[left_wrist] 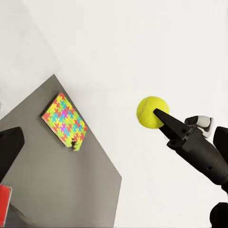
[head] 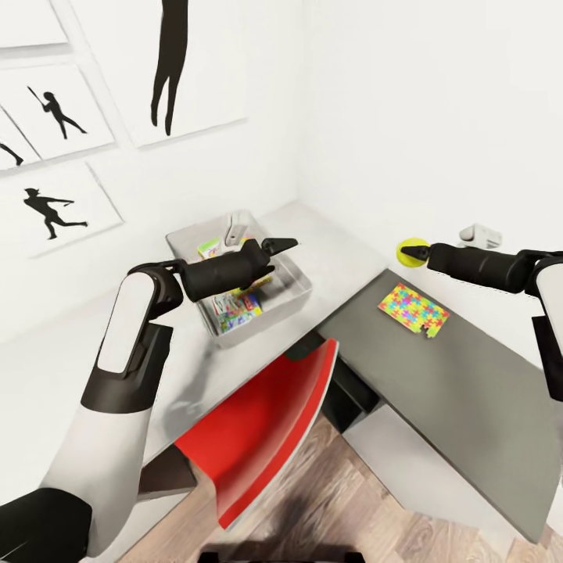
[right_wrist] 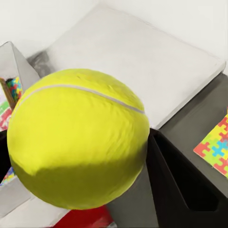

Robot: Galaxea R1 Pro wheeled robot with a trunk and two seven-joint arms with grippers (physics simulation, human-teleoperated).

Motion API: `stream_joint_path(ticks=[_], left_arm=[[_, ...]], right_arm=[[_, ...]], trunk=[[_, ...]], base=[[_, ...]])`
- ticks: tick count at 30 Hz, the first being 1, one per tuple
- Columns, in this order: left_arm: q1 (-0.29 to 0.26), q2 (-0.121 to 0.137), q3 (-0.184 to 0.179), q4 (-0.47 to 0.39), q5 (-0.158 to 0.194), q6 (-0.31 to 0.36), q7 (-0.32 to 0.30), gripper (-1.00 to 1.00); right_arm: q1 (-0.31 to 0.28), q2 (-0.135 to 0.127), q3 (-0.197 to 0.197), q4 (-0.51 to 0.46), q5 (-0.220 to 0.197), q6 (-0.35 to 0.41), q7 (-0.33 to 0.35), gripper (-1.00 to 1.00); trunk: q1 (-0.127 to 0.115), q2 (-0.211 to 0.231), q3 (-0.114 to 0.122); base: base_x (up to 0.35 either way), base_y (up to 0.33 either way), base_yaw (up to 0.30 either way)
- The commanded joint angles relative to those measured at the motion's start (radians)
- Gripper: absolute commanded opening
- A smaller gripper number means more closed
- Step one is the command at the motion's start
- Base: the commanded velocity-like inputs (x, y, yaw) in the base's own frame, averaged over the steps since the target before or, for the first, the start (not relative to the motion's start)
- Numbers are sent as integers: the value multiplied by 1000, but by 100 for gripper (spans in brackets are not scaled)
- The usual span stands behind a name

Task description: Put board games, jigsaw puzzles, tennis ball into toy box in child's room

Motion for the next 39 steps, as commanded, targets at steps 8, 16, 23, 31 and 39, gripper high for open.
stream_joint_path(ticks=[8,16,23,31,39], left_arm=[[-8,1,2,0,10,1,10,100],[-23,16,48,-1,13,4,7,100],[-30,53,98,0,16,5,4,100],[-30,120,142,-1,20,6,3,100],[-28,160,155,0,65,6,7,100]], right_arm=[[-28,10,8,-1,-13,1,-14,-100],[-54,62,62,4,-11,1,-24,-100],[-110,114,110,53,-7,1,-58,-100],[-190,178,200,195,-2,1,-120,-100],[-223,208,236,287,8,1,-147,-100]], trunk=[[1,-2,4],[1,-2,8],[1,-2,9],[1,-2,10],[1,-2,10]], base=[[-11,-11,270],[-2,-2,277],[-1,-1,287],[0,0,291],[0,0,267]])
